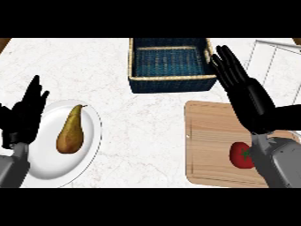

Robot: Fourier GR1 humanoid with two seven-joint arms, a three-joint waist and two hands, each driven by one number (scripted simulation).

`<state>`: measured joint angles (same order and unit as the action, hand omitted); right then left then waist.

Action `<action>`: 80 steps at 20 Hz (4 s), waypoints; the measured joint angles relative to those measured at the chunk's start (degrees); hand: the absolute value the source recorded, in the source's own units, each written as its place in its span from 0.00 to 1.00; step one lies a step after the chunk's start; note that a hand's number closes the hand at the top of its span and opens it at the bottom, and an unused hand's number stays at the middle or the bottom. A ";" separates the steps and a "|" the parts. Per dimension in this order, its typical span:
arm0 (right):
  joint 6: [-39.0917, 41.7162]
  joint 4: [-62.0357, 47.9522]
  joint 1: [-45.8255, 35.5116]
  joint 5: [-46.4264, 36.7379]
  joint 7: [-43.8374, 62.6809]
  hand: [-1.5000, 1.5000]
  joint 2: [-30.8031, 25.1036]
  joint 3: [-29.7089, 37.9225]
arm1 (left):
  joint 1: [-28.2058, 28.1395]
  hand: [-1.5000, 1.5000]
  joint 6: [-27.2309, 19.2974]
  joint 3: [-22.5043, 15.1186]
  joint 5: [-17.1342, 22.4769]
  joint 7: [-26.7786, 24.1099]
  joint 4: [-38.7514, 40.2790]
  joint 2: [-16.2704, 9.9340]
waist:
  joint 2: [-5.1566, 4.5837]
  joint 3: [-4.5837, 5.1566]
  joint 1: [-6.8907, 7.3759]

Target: Pick the tomato from the cutting board and place it in the basket

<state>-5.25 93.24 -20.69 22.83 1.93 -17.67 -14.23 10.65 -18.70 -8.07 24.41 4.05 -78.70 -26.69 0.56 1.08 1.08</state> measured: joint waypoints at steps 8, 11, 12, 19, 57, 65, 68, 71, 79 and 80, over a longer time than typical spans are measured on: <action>-13.15 9.25 13.41 -12.65 -0.02 1.00 -5.92 3.20 | -3.61 0.50 -1.71 -1.43 -2.43 -6.50 -6.50 3.18 | 0.81 -0.82 -3.86; -20.37 11.61 17.88 -23.15 1.04 0.00 -4.09 -2.96 | -4.70 0.50 -1.82 -3.43 -3.31 -7.87 -9.08 4.90 | 0.51 -0.84 -2.95; -23.60 11.34 18.85 -26.61 1.92 0.00 -2.62 -4.66 | -5.05 0.50 -1.77 -3.91 -3.61 -8.26 -9.55 5.19 | 0.38 -0.83 -2.65; -38.72 9.35 23.83 -47.67 16.83 0.00 -0.89 -4.85 | -6.86 0.50 -2.68 -5.19 -4.99 -9.37 -11.67 6.10 | 0.20 -0.41 -3.06; 12.39 37.07 26.65 -63.63 69.71 0.00 -8.08 -1.24 | -7.45 0.50 -2.40 -6.92 -7.43 -8.40 -14.60 7.94 | -0.67 -0.82 -0.62; 14.41 33.07 23.04 -71.73 69.32 0.00 0.17 -5.13 | -7.60 0.50 -2.43 -6.74 -8.41 -7.75 -15.06 8.88 | -0.59 -0.94 -0.55; 15.17 31.32 22.66 -74.43 68.58 0.00 2.26 -4.95 | -8.70 0.50 -1.92 -6.50 -8.38 -7.78 -15.95 8.75 | -0.56 -0.97 -0.59; 15.94 29.63 22.62 -77.06 67.27 0.00 4.43 -4.64 | -8.94 0.50 -1.81 -6.36 -8.70 -8.32 -15.66 9.35 | -0.56 -0.98 -0.76; 16.72 26.22 22.66 -81.94 65.53 0.00 10.27 -2.91 | -9.35 0.50 -1.71 -5.83 -9.77 -7.51 -16.47 10.05 | -0.55 -1.03 -0.89; 17.03 26.17 22.43 -82.43 65.49 0.00 11.03 -2.79 | -9.37 0.50 -1.60 -5.86 -9.85 -7.20 -16.75 10.12 | -0.54 -1.04 -0.90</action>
<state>11.78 119.41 1.74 -59.59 67.42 -6.64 -17.03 1.28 -20.30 -13.93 14.56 -3.15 -95.45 -16.57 0.02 0.04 0.19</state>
